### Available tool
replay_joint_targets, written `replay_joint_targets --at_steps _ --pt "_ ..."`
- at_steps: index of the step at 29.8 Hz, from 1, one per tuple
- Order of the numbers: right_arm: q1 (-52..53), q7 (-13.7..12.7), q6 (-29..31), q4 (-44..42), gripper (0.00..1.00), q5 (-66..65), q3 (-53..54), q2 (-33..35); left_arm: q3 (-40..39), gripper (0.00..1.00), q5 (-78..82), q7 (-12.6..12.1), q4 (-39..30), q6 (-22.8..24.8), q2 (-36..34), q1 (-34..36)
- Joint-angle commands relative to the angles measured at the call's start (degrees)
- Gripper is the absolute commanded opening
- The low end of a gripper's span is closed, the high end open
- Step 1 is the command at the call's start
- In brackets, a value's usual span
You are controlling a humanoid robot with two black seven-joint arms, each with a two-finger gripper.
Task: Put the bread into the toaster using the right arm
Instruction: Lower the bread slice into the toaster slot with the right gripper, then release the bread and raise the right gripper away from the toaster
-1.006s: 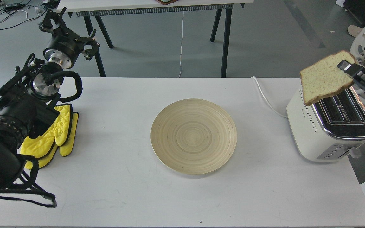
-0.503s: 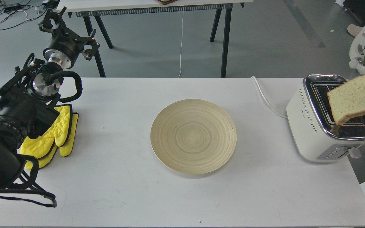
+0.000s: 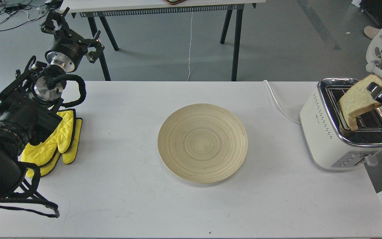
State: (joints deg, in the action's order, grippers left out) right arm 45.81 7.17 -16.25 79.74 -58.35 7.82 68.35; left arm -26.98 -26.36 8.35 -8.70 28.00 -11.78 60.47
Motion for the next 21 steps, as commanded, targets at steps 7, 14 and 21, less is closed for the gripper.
replay_joint_targets --at_steps 7,14,21 --pt "0.68 -0.23 -0.01 -6.97 0.08 -6.17 0.0 -4.8 0.0 1.0 0.0 0.0 0.0 0.0 0.0 0.0" --pt "0.59 0.21 -0.01 -3.56 0.59 -5.46 0.44 -5.94 0.0 1.0 0.0 0.0 0.0 0.0 0.0 0.0" --pt "0.94 0.3 3.84 2.7 0.98 1.36 2.89 -3.66 0.0 1.0 0.0 0.0 0.0 0.0 0.0 0.0"
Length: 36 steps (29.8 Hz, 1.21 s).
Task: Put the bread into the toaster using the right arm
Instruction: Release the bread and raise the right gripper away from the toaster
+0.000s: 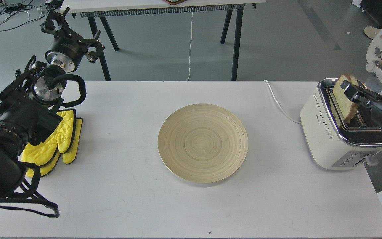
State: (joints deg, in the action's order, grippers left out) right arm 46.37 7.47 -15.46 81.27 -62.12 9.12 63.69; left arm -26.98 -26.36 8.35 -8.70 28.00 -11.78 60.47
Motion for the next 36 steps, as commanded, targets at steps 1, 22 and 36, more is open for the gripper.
replay_joint_targets --at_steps 1,22,36 --pt "0.65 0.0 5.24 1.17 0.98 8.21 3.08 1.34 0.0 1.0 0.0 0.0 0.0 0.0 0.0 0.0" --pt "2.15 0.35 19.94 -12.87 1.0 35.84 37.97 -16.83 0.0 1.0 0.0 0.0 0.0 0.0 0.0 0.0" --pt "2.68 -1.32 31.71 -42.23 1.0 54.91 48.88 -39.78 -0.17 1.0 0.0 0.0 0.0 0.0 -0.09 0.0"
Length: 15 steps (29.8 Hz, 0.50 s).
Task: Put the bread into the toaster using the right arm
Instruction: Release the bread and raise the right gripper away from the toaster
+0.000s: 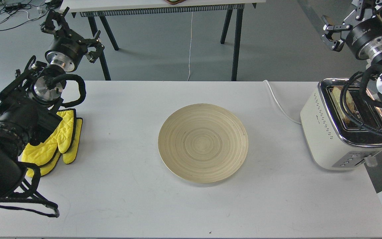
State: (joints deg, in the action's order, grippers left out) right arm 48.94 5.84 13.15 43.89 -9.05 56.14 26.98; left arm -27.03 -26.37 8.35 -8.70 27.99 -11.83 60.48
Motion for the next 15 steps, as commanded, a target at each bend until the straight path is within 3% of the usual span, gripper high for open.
replay_joint_targets --at_steps 1,6,15 --pt "0.1 0.31 3.64 -6.26 1.0 1.93 3.09 -4.12 -0.22 1.0 0.0 0.0 -0.01 0.01 -0.04 -0.01" --pt "0.1 0.49 4.26 -9.96 1.0 1.94 5.82 -8.43 -0.31 1.0 0.0 0.0 -0.01 0.01 -0.04 -0.01" --pt "1.42 0.49 3.82 -10.41 1.0 1.94 5.82 -8.44 -0.31 1.0 0.0 0.0 -0.01 0.01 -0.04 -0.01"
